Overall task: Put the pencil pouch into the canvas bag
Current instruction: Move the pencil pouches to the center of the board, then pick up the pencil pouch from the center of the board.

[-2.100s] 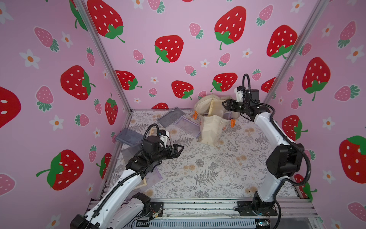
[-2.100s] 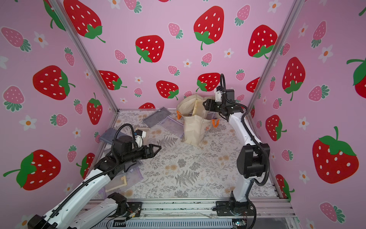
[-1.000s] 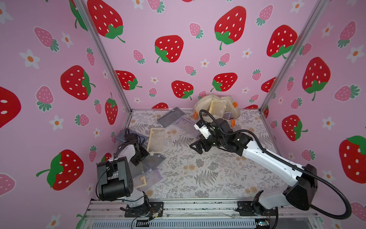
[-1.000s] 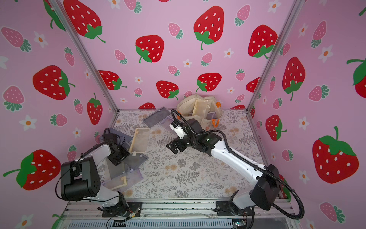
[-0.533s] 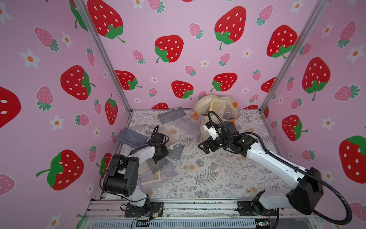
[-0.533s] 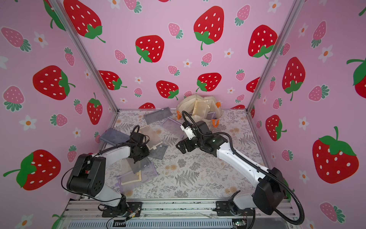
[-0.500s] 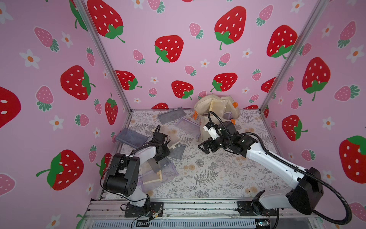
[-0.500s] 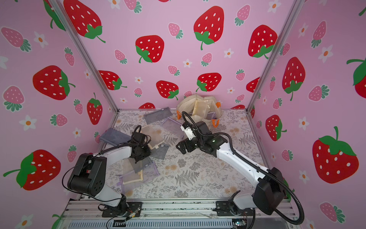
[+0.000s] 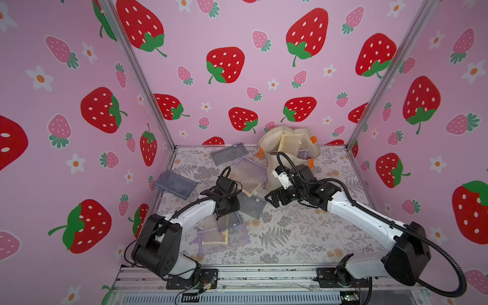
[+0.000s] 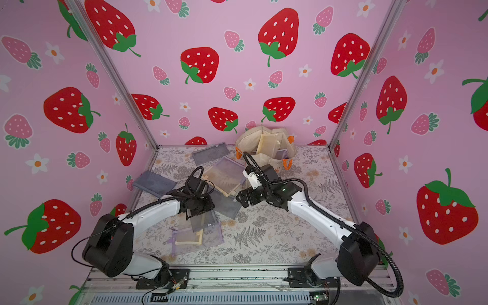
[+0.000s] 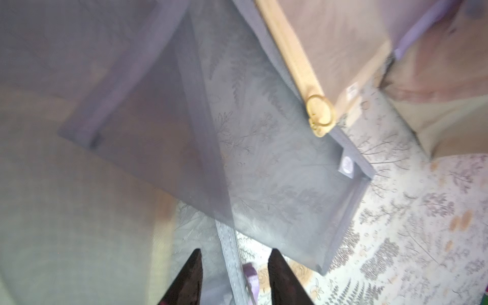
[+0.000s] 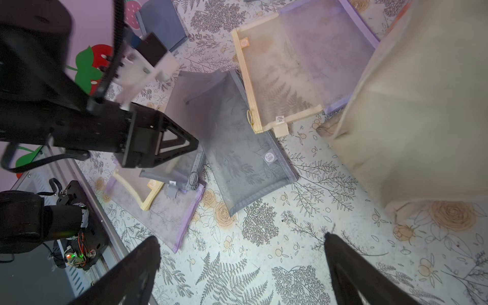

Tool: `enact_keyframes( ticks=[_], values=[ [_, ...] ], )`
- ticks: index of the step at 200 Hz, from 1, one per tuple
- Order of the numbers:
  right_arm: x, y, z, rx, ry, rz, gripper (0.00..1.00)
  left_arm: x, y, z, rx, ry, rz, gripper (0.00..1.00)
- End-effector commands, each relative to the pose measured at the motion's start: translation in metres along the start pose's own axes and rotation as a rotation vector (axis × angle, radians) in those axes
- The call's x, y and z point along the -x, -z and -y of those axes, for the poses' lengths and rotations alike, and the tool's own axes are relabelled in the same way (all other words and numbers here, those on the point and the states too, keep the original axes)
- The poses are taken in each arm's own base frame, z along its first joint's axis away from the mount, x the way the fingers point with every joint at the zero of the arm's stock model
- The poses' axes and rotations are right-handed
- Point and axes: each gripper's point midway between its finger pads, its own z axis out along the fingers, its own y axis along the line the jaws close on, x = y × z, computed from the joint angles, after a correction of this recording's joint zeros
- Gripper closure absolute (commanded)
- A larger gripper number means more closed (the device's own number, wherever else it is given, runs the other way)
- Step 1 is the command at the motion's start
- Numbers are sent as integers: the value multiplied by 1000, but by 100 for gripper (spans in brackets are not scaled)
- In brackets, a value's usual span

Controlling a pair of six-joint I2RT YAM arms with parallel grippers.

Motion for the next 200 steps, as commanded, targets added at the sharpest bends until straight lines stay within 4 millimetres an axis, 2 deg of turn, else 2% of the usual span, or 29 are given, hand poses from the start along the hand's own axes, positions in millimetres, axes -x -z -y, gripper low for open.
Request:
enact_keyframes(
  ticks=[1, 18, 35, 47, 64, 78, 94, 115, 134, 161, 184, 200],
  values=[
    [-6, -6, 4, -15, -20, -19, 3, 7, 31, -12, 2, 3, 23, 54],
    [-5, -6, 2, -13, -15, -19, 2, 24, 44, -21, -18, 30, 55, 52],
    [-4, -6, 1, -11, -9, -16, 2, 44, 50, -31, -24, 61, 74, 45],
    [-5, -5, -1, -9, -7, -17, 2, 57, 49, -34, -47, 88, 70, 41],
    [-7, -7, -3, -4, -5, -23, 2, 68, 43, -31, -80, 114, 62, 40],
    [-10, -13, -6, 8, -1, -44, 2, 64, 37, -29, -105, 139, 45, 40],
    [-15, -24, -12, 23, 11, -78, 2, 47, 30, -30, -137, 165, 35, 41],
    [-22, -48, -16, 46, 11, -122, 2, 20, 17, -32, -184, 208, 4, 41],
    [-27, -68, -16, 53, 8, -159, 2, 11, 6, -32, -219, 235, 7, 41],
    [-32, -91, -13, 57, -8, -188, 2, 25, -3, -33, -253, 248, 72, 43],
    [-43, -109, -7, 43, -27, -215, 4, 44, -6, -33, -316, 289, 167, 44],
    [-53, -123, -6, 48, -39, -235, 5, 50, -11, -34, -319, 306, 176, 46]
  ],
)
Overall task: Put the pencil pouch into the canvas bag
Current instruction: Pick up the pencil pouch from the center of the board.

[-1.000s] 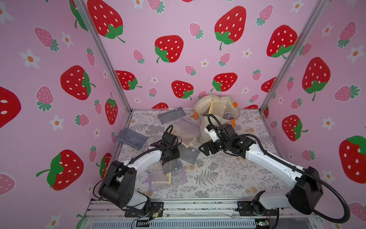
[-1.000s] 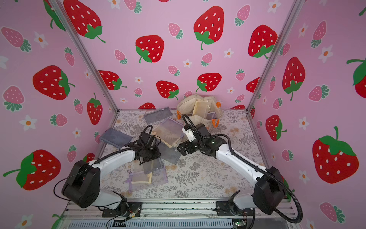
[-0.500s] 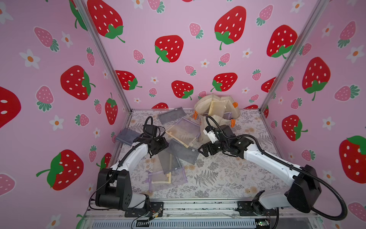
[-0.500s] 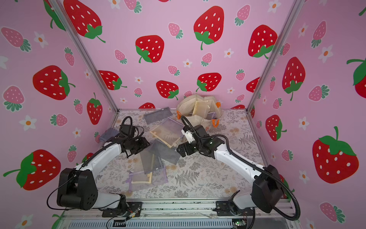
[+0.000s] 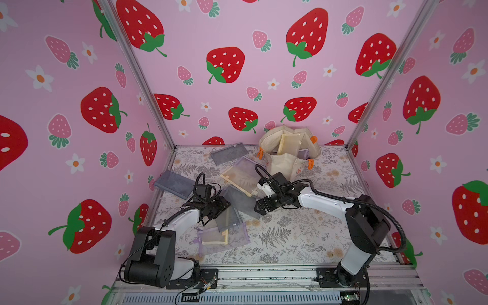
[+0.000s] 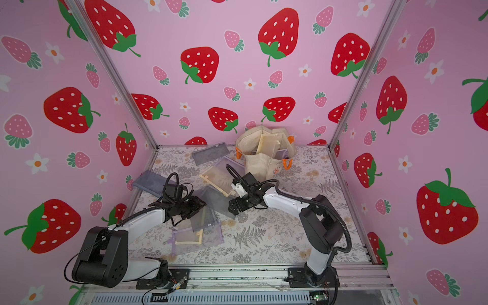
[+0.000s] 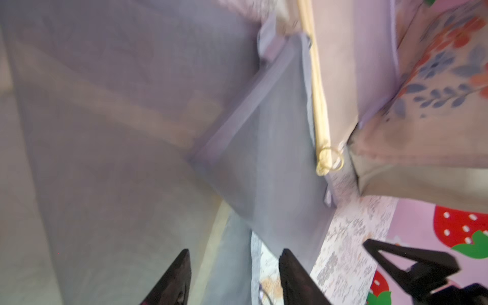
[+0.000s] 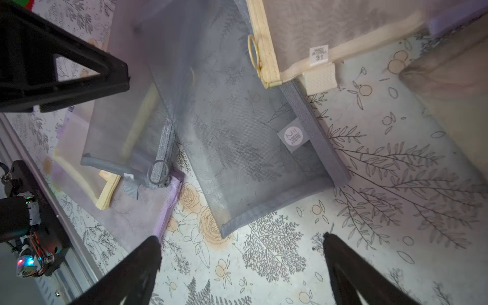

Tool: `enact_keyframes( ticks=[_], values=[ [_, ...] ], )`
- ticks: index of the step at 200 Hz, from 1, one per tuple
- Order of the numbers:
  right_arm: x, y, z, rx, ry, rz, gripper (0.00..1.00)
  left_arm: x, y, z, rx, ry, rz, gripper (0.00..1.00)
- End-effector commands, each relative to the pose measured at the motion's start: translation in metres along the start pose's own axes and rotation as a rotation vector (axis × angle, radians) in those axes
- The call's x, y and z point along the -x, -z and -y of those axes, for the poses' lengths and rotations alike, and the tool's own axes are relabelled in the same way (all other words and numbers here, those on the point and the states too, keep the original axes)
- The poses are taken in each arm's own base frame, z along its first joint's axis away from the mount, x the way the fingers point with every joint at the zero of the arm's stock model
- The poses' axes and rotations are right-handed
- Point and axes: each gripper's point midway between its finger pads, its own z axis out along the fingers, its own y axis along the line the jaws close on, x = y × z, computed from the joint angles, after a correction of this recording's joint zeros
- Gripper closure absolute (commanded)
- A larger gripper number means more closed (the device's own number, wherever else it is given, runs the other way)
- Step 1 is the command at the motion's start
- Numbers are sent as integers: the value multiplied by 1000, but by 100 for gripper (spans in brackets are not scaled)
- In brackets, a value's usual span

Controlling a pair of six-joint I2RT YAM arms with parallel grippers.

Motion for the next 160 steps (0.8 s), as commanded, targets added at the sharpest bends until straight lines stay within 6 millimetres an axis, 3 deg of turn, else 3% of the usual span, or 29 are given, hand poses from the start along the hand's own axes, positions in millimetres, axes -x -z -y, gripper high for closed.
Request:
enact_keyframes(
  ticks=[1, 43, 73, 160],
  values=[
    [8, -15, -6, 25, -5, 20, 5, 27, -5, 20, -100, 18, 92, 46],
    [-13, -54, -5, 56, -12, -44, 11, 35, -17, 17, -111, 53, 108, 50],
    [-33, -71, -4, 70, -34, -89, 15, 38, -25, 12, -130, 83, 124, 55],
    [-59, -68, -18, 88, -17, -128, 24, 50, -36, 10, -120, 64, 162, 83]
  ],
)
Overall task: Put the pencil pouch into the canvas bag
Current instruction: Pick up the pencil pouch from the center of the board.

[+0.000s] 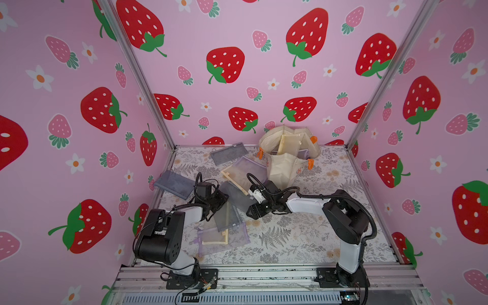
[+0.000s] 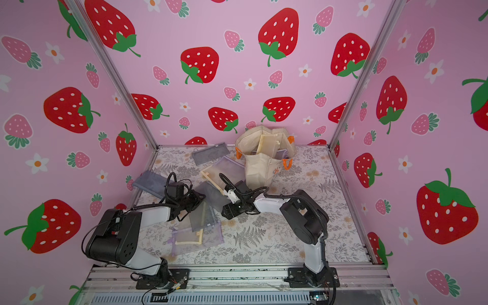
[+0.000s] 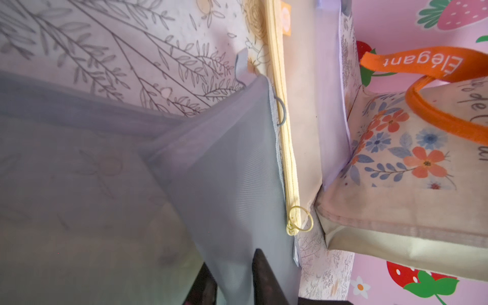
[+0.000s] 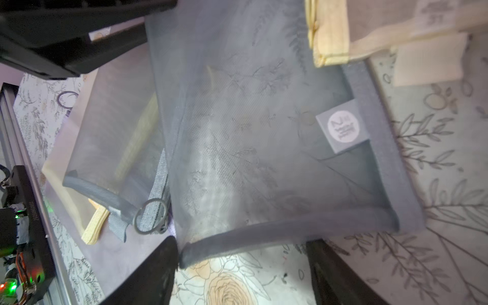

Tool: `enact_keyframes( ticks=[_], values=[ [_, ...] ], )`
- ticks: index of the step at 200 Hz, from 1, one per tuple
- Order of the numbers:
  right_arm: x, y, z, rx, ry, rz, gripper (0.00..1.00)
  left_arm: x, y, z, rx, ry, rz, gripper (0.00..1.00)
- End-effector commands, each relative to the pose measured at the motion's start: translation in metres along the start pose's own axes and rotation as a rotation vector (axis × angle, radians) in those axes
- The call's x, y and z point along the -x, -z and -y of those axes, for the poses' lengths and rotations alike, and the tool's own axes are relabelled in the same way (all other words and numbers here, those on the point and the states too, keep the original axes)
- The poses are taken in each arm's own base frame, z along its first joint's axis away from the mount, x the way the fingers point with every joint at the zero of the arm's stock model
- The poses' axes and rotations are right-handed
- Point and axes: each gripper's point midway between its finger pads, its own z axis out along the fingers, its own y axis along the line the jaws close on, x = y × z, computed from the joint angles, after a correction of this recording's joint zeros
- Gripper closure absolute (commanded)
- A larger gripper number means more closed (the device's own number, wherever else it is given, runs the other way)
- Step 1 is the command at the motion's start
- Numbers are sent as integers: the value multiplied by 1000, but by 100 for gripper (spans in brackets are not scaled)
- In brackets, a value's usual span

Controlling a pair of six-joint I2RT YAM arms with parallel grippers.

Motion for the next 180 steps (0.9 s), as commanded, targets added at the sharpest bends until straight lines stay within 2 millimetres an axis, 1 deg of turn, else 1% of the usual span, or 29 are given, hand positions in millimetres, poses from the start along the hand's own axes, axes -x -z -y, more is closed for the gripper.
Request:
enact_keyframes(
  ticks=[1, 20, 22, 25, 40, 52, 83, 95, 111, 147, 160, 180],
  values=[
    [-52, -6, 5, -22, -53, -156, 24, 9, -4, 3, -12, -14, 27, 83],
    [-50, 0, -1, -8, -49, -144, 25, 8, -3, 4, -13, -24, 21, 93],
    [-48, 1, -2, -5, -49, -139, 25, 8, -2, 4, -12, -27, 20, 97],
    [-47, 3, -4, -1, -47, -133, 25, 7, -1, 5, -13, -33, 20, 100],
    [-36, 16, -14, 23, -34, -98, 25, 8, 7, 9, -11, -60, 30, 100],
    [-25, 30, -24, 37, -22, -69, 23, 12, 19, 16, -23, -102, 62, 100],
    [5, 81, -48, 57, 2, 22, 15, 11, 55, 38, -21, -237, 82, 100],
    [15, 101, -55, 63, 3, 57, 13, 8, 73, 49, -24, -295, 71, 100],
    [29, 128, -59, 89, -18, 114, 11, 0, 92, 65, -45, -357, 31, 100],
    [57, 189, -57, 159, -83, 256, 8, -25, 138, 109, -182, -506, -21, 100],
    [66, 210, -54, 196, -108, 312, 7, -36, 156, 131, -274, -566, -31, 100],
    [78, 233, -52, 247, -118, 370, 6, -54, 187, 168, -448, -674, -37, 100]
  ],
)
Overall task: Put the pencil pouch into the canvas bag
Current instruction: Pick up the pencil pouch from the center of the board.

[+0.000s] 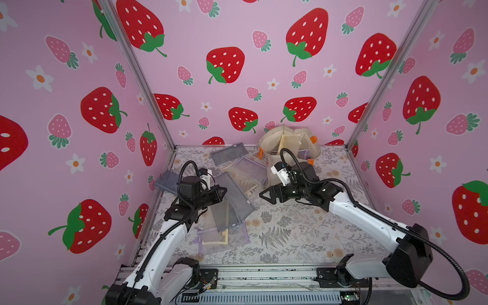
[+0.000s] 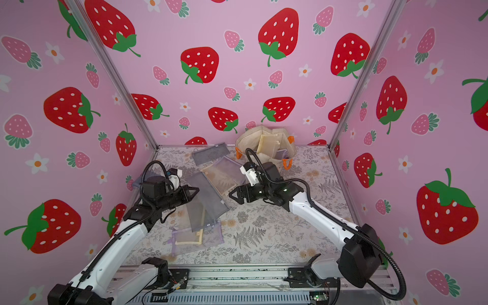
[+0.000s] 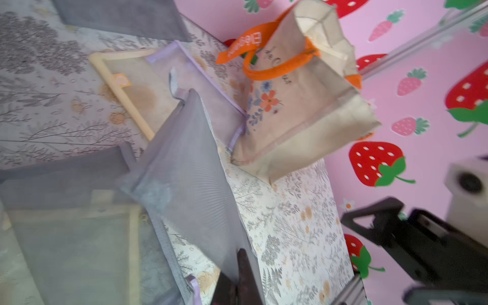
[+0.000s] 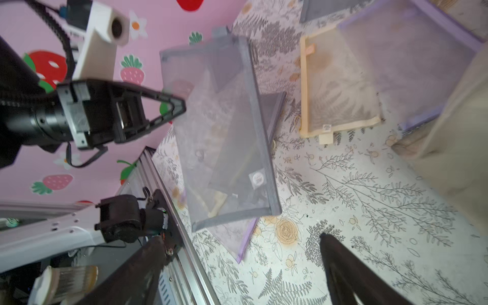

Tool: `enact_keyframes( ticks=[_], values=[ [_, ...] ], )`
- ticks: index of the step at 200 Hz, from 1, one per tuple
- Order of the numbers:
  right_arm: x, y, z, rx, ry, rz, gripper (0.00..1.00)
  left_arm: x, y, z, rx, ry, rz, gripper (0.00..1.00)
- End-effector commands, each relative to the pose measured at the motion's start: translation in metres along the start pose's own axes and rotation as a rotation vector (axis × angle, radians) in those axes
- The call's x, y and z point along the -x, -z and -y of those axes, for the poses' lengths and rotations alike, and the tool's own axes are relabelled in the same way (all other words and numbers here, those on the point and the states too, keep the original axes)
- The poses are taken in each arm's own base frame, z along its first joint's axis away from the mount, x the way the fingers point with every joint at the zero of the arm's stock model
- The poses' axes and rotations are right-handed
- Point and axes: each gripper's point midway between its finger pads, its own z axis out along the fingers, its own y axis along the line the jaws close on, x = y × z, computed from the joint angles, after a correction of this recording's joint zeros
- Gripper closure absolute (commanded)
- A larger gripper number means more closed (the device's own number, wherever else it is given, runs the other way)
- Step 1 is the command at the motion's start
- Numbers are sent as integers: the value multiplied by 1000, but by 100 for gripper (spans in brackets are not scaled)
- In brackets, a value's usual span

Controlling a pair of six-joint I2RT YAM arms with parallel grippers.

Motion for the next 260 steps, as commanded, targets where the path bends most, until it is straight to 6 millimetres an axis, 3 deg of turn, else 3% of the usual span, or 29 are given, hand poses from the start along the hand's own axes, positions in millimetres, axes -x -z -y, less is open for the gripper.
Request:
enact_keyframes(
  ticks=[1, 39, 83, 120, 232, 260],
  values=[
    [17, 22, -16, 103, -39, 39, 6, -3, 25, 60, -214, -158, -35, 100],
    [31, 29, -26, 203, -45, 75, 5, -6, 52, 128, -470, -332, -51, 100],
    [27, 24, -42, 319, -29, 66, 8, -12, 61, 167, -596, -407, -78, 100],
    [21, 22, -55, 378, -7, 43, 14, -14, 53, 174, -613, -411, -85, 100],
    [21, 34, -65, 389, 20, 77, 82, -9, 48, 170, -589, -394, -52, 100],
    [26, 39, -65, 380, 25, 99, 92, -7, 42, 162, -536, -384, -57, 100]
  ],
)
